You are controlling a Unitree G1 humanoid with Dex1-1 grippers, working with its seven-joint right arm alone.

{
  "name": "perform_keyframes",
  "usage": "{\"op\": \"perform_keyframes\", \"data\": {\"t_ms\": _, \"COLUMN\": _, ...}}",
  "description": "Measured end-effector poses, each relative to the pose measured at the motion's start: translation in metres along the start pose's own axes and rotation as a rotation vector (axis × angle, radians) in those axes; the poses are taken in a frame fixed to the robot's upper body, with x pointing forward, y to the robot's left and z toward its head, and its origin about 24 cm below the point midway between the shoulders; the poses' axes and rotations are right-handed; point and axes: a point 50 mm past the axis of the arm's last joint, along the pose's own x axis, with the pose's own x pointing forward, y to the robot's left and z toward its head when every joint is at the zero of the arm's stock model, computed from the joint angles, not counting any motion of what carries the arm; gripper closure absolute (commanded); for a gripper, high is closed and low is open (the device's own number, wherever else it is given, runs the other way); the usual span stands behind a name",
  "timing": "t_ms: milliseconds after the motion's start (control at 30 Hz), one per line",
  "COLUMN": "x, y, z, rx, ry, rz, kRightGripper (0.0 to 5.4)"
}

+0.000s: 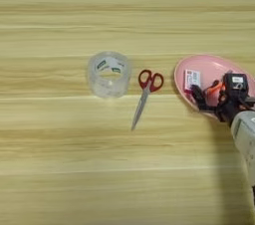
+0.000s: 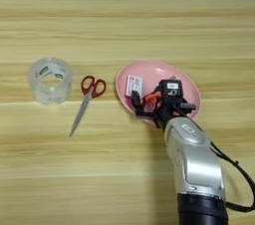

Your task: Move the objects on the table

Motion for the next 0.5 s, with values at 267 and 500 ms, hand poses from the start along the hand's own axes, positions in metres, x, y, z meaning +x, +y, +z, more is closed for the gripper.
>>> {"op": "perform_keyframes", "data": {"t_ms": 267, "x": -0.0036, "y": -0.0024, "z": 0.0001, "rx": 0.028, "ry": 0.033, "rz": 0.015, "kRightGripper": 0.03}}
{"op": "perform_keyframes", "data": {"t_ms": 500, "x": -0.0062, "y": -0.0038, "z": -0.0006, "rx": 0.017, "ry": 0.064, "rz": 0.031, "kRightGripper": 0.03}}
